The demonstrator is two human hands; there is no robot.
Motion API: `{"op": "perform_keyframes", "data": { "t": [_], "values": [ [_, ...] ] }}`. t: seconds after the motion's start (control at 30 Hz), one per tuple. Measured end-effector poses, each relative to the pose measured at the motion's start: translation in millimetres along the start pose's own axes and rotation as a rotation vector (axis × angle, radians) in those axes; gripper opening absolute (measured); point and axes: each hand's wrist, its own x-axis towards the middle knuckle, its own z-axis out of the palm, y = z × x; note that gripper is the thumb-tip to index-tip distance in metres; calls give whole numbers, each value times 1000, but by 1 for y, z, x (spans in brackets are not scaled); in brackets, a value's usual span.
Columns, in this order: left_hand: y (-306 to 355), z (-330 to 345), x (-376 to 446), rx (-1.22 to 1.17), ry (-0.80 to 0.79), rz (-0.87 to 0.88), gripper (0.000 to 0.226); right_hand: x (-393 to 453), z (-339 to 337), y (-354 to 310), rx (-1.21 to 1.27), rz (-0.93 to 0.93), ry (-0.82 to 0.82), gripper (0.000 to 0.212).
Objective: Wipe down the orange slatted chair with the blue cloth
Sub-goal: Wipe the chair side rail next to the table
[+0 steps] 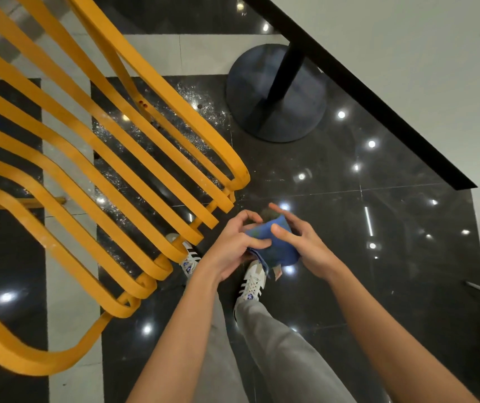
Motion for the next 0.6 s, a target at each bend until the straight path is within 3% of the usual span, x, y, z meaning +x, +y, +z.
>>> {"op": "perform_keyframes", "data": {
  "t": [0.1, 0.23, 0.33, 0.43, 0.5, 0.6],
  "values": [
    [0, 5, 8, 393, 194, 134, 37, 1, 9, 14, 197, -23, -17, 72],
    [11, 1, 16, 824, 517, 366, 44, 12, 35, 16, 435, 3, 298, 45],
    [39, -12, 21, 865, 749, 505, 37, 33, 43, 4, 613, 100, 582, 34],
    [71, -34, 30, 766, 939, 724, 28, 66, 44, -11, 677, 143, 742, 21],
    [92, -51, 41, 765, 950, 810, 31, 88, 49, -23, 621, 135, 745, 27],
    [113, -73, 59, 973, 881, 728, 42, 100, 75, -44, 360, 64, 683, 50]
  ]
}}
